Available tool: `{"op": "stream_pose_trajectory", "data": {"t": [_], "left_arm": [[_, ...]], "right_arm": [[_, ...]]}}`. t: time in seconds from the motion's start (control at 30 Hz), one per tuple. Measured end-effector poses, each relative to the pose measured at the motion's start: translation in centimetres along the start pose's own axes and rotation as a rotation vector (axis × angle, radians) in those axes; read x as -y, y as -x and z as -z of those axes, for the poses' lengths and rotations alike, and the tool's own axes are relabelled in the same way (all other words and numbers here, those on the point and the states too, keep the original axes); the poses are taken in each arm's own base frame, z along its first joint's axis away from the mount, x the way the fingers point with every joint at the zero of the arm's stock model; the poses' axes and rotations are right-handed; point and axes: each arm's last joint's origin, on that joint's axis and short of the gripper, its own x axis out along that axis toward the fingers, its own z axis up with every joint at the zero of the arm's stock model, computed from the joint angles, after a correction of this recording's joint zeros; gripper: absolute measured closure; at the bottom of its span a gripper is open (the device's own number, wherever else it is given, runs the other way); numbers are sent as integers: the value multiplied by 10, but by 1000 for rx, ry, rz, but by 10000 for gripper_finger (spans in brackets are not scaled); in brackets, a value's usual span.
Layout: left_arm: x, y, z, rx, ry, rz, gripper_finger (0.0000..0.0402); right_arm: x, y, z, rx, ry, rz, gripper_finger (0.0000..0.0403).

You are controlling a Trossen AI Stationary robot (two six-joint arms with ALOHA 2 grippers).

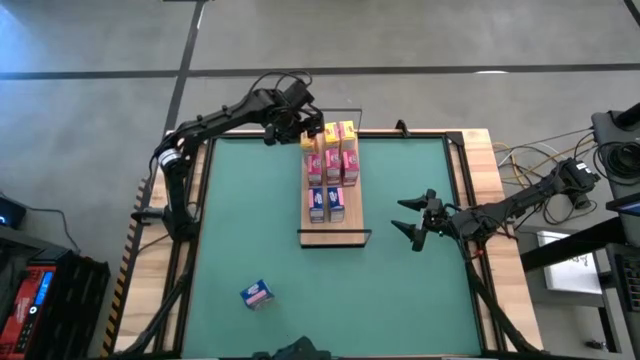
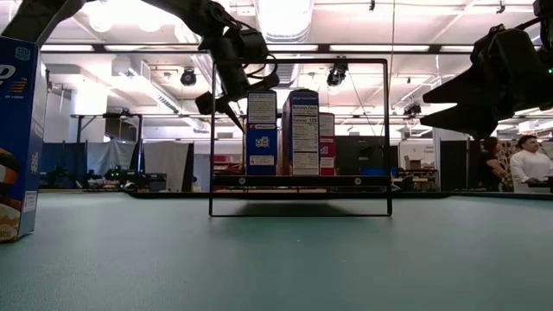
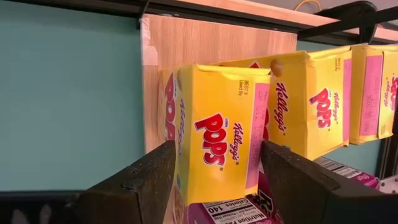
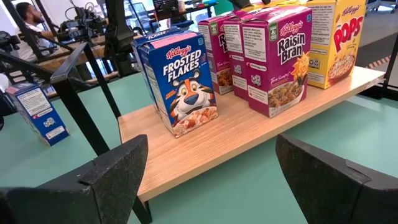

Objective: Stack cereal on shelf
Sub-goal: Put the yellow cereal box on the shelf aligned with the other yellow cereal boxes

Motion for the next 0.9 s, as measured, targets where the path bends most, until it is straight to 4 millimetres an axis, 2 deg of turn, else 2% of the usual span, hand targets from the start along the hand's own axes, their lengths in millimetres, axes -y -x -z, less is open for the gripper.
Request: {"op": "stream_pose_trajectory", "data": {"t": [0.4,0.9], "left_arm": [[5,-15,0,-14,19,18,182],[6,-15,0,-23,16,37,182]], "right_arm": [[0,0,0,0,0,0,62],[0,0,0,0,0,0,62]]}}
